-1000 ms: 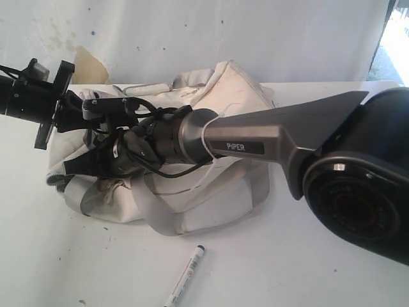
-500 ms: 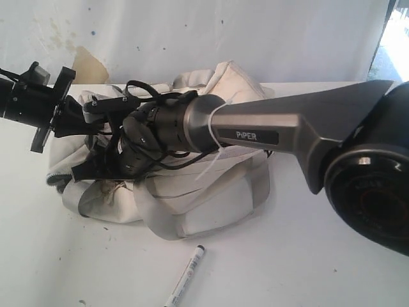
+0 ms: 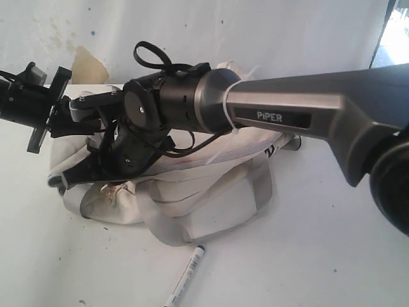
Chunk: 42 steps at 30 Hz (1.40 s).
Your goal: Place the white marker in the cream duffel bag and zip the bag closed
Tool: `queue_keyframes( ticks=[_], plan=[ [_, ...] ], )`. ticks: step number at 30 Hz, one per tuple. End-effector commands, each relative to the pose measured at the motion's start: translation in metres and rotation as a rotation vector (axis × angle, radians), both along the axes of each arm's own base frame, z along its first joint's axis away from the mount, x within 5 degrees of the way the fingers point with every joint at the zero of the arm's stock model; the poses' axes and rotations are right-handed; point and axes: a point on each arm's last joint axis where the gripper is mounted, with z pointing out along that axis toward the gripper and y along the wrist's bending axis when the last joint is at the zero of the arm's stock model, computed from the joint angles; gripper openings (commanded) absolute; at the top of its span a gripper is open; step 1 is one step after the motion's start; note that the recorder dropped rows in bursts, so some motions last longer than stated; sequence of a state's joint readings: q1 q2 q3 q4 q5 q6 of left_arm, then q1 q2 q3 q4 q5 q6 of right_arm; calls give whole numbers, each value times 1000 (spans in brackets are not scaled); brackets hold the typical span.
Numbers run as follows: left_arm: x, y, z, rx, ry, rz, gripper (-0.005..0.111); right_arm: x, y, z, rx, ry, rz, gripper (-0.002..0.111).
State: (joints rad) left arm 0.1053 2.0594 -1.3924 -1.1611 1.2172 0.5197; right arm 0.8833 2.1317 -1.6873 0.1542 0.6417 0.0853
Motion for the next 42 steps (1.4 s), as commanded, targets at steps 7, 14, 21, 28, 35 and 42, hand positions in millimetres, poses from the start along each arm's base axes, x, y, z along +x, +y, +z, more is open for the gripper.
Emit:
queue_keyframes(
  ticks=[7,14,21,28,35,42],
  plan=[
    [1,6,2,6,-7,14,0,-20,-6,27,-6,85,115,0],
    [0,8,-2,54,-8,-1,0,-24,-23,37,-120,103,166,0],
    [-2,9,-4,78,4,-16,0,0,-63,58,-145,119,84,0],
    [-3,8,-3,69,9,-30,0,30,-106,58,-196,175,-19,0],
    [-4,10,-5,95,22,-41,0,56,-147,57,-268,168,-139,0],
    [-5,10,-5,98,26,-41,0,80,-196,56,-351,163,-270,0]
  ],
)
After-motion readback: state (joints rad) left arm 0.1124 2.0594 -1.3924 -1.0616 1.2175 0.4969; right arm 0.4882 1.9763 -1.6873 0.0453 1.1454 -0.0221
